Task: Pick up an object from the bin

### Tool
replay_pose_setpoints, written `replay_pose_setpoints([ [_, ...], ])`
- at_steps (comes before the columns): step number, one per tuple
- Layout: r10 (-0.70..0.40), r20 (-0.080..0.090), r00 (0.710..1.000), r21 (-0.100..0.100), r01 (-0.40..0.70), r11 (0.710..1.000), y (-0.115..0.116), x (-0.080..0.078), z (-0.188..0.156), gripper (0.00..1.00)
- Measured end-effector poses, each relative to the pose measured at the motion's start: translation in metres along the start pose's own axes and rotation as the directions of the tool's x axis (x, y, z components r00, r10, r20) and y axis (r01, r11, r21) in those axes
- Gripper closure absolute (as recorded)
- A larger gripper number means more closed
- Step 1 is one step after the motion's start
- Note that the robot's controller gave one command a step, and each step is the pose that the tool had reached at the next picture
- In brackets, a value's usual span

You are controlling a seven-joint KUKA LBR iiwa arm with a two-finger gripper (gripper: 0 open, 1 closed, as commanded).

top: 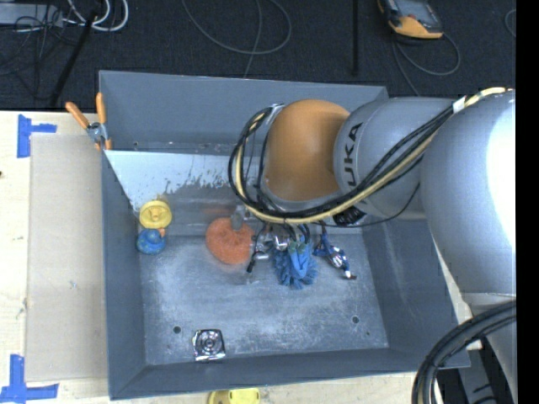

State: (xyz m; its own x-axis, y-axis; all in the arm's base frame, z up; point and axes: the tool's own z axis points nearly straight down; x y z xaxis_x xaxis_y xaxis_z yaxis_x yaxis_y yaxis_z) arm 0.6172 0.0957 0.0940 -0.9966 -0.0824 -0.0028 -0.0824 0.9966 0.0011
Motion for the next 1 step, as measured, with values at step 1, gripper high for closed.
replay_pose_setpoints([
  [1, 0.160, 0.006, 0.987, -0.001, -0.160, 0.987, -0.0272, 0.0011, 0.0143, 1.00],
])
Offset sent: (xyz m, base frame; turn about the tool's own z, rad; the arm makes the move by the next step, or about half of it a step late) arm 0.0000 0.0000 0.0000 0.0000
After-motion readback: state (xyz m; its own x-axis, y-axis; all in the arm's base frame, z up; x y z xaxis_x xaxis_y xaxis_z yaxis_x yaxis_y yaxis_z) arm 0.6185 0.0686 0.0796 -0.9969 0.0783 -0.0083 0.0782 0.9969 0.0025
